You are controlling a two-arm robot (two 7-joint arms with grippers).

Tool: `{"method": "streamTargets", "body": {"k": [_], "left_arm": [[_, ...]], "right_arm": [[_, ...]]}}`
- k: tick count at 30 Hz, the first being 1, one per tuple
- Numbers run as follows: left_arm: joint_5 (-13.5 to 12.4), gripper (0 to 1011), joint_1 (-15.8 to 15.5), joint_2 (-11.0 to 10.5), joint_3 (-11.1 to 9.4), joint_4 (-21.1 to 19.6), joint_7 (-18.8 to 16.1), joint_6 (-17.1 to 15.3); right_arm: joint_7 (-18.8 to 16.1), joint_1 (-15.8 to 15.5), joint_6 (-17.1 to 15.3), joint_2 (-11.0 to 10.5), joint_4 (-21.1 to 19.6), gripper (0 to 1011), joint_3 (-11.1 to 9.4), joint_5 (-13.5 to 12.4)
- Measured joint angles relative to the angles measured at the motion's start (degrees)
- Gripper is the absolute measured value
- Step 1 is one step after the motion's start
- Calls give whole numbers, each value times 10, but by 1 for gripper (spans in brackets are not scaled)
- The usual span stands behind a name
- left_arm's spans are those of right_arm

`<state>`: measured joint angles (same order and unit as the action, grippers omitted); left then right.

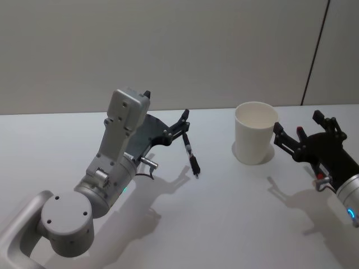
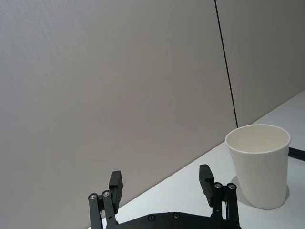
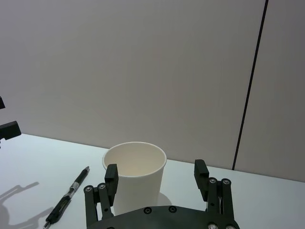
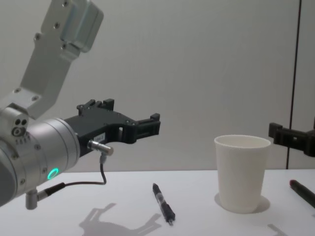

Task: Place the pen into the pen holder.

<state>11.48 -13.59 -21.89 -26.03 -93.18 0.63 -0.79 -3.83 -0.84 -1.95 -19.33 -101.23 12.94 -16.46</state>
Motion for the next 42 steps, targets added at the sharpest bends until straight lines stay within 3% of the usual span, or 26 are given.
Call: {"method": "streamTargets", "body": {"k": [42], "left_arm": [[0,1001,0,0,0,0,0,0]], "right_arm": [[-3,0,0,-4,1,1001,-5,-6]]}}
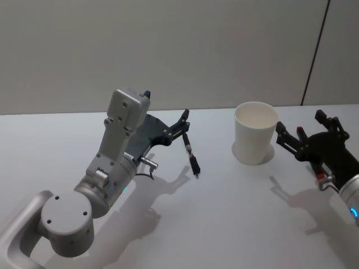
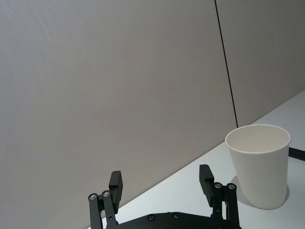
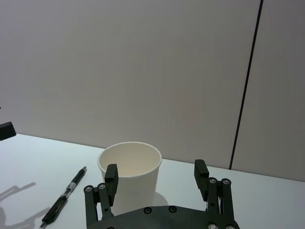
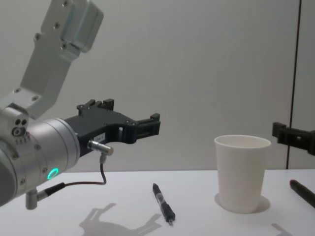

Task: Place the pen into the pen holder.

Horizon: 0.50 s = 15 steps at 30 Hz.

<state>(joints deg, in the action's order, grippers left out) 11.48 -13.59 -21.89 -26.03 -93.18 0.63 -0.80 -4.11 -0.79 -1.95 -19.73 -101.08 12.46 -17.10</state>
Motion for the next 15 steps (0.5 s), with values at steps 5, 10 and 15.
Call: {"method": "streamTargets", "body": {"k": [5,10,15], "left_arm": [[0,1001,0,0,0,0,0,0],[0,1001,0,0,0,0,0,0],[0,1001,0,0,0,0,0,0]], "right_arm": [[-3,-1,1,-10,2,1001,-11,-16],[-1,-9,4,-22,3,1001,-23,-32],[6,-20,8,-33,3,1001,-34,-49]]}}
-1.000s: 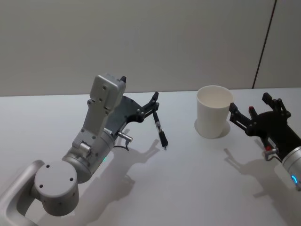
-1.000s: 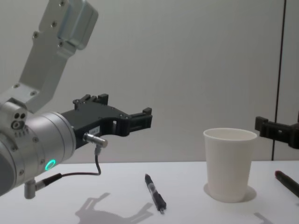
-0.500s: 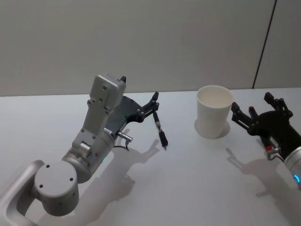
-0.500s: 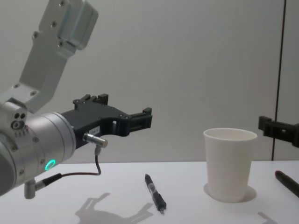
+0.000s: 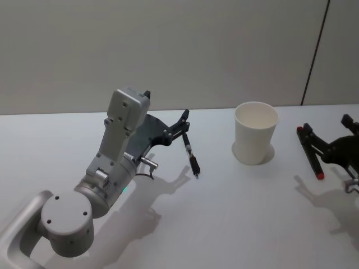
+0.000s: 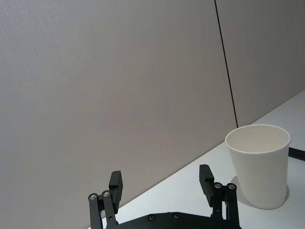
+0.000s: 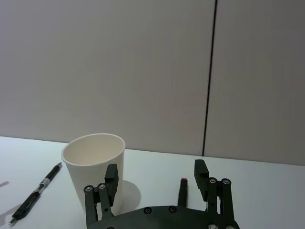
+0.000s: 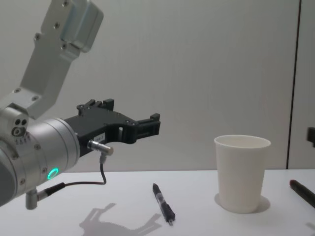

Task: Place the pen into the pen holder.

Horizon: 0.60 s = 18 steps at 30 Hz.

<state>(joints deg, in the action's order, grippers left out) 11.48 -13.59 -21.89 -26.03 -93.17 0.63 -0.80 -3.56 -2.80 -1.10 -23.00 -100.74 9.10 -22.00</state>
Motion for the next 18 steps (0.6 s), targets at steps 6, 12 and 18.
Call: {"method": "streamTargets", "body": {"k": [6,12,18], "left_arm": [[0,1001,0,0,0,0,0,0],[0,1001,0,0,0,0,0,0],[0,1001,0,0,0,0,0,0]], "right_arm": [[12,-20,8,-13,0,1001,-15,-23],[20,-27,7,-18,0,1001,-22,-34],[27,-25,-11,-19,4,1001,-27,-43]]}}
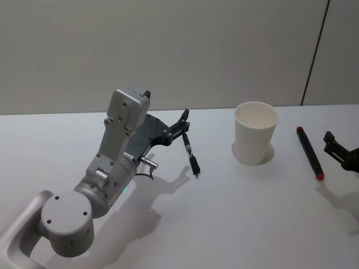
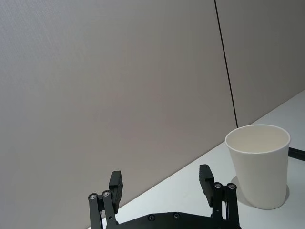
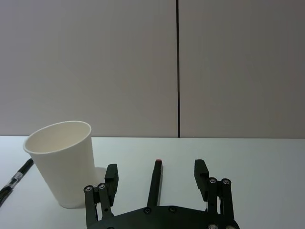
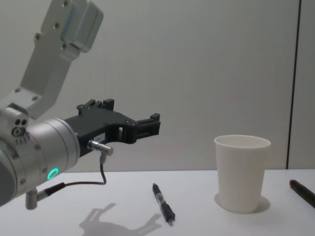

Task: Place the pen into the pen holder.

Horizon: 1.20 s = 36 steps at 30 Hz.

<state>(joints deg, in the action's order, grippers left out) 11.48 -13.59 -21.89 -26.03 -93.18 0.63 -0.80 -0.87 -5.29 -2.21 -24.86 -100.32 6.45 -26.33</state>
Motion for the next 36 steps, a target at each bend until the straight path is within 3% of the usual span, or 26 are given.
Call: {"method": "streamTargets", "body": {"k": [11,24,36], "left_arm": [[0,1001,0,0,0,0,0,0],[0,1001,0,0,0,0,0,0],[0,1001,0,0,0,0,0,0]], "right_arm": [[12,42,-73,11,24,1001,0,0],[35,115,-179,39,62,1001,10,12],[57,156,-242,65,81,1001,23,33]]}}
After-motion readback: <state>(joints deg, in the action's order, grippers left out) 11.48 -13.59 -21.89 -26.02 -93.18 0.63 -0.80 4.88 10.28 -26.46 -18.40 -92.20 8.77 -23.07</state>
